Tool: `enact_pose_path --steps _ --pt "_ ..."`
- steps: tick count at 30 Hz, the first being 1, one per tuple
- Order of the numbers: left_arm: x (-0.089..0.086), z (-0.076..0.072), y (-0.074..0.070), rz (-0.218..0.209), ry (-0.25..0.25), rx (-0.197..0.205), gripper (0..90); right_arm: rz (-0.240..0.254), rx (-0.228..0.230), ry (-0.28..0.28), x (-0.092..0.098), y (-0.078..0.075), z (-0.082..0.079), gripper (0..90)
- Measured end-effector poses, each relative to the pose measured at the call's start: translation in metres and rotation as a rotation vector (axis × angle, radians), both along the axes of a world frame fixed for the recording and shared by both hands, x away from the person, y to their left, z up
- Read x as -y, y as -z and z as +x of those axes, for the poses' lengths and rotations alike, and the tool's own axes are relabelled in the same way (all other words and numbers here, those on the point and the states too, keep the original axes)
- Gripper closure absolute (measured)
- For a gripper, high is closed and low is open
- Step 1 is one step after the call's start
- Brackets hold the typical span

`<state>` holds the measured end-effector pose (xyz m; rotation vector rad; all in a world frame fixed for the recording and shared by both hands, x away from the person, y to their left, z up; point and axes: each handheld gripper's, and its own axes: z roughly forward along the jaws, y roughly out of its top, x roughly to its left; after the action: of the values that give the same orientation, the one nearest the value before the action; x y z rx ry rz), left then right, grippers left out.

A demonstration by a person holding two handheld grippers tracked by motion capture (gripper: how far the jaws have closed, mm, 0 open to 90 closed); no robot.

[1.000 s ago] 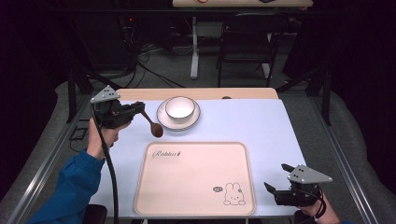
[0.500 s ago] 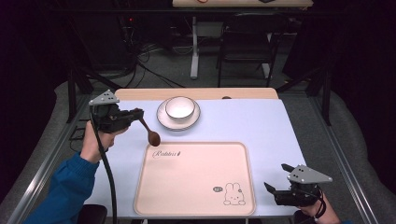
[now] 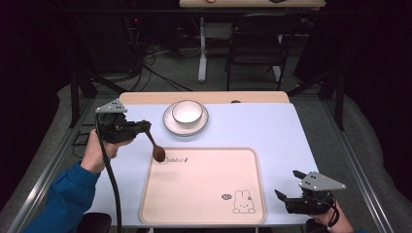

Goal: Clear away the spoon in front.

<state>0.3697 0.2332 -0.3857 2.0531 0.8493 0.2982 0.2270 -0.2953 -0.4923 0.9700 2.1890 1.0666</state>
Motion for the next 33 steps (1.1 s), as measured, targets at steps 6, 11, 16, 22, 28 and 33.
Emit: enact_pose_path --steps 6,11,16,22,28,33 --pt "0.003 -0.002 0.004 0.029 0.036 -0.038 84.0 0.000 0.000 0.000 0.000 0.000 0.000 13.8" --pt "0.003 -0.001 0.006 0.013 0.055 -0.080 84.0 -0.001 -0.001 0.001 0.000 0.000 0.000 13.8" --pt "0.005 -0.001 0.013 0.015 0.080 -0.131 84.0 0.002 -0.001 -0.001 0.001 0.000 0.001 13.9" --pt "0.009 0.002 0.021 0.026 0.093 -0.178 83.8 -0.002 0.005 0.000 0.001 0.000 -0.001 13.9" --pt "0.011 0.012 0.033 0.027 0.082 -0.220 83.7 0.000 0.006 0.002 0.001 0.000 -0.001 13.9" --pt "0.015 0.020 0.045 0.039 0.069 -0.255 83.0 -0.002 0.006 -0.001 0.001 0.000 -0.001 13.9"
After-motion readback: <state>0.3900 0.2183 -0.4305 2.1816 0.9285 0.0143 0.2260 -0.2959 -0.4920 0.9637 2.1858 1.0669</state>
